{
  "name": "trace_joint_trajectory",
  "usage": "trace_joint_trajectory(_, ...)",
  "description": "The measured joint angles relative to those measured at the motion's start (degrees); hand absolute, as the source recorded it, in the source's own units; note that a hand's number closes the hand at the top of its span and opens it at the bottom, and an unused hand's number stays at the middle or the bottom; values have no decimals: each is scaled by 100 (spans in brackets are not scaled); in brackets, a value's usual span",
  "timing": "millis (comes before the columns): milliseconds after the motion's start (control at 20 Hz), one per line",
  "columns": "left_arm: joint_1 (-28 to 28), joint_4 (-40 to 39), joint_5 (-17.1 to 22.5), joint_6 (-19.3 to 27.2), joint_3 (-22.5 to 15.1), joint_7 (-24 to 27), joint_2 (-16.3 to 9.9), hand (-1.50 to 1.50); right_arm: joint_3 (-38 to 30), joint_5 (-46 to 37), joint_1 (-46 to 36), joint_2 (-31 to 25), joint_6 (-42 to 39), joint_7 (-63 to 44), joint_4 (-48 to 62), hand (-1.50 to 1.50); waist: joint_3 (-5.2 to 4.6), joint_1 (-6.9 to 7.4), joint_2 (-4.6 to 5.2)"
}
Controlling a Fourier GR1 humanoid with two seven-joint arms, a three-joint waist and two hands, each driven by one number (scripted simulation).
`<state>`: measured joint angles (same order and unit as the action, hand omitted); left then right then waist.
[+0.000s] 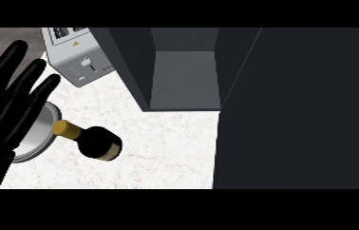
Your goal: Pick up the wine, place it into the cabinet and close the cabinet
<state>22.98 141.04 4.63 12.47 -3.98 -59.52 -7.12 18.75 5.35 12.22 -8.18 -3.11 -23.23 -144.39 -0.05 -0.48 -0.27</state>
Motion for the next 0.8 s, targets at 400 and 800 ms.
trace_joint_trajectory(400, -224, -326, 617, -488, 959, 268, -383, -150, 92, -47, -241, -11, 154, -206, 6, -150, -5, 9, 4)
trace_joint_trajectory(800, -614, -706, 1452, -1091, 1756, 741, -584, -150, 29, -47, -521, -73, 250, -495, -16, -150, -6, 6, 4)
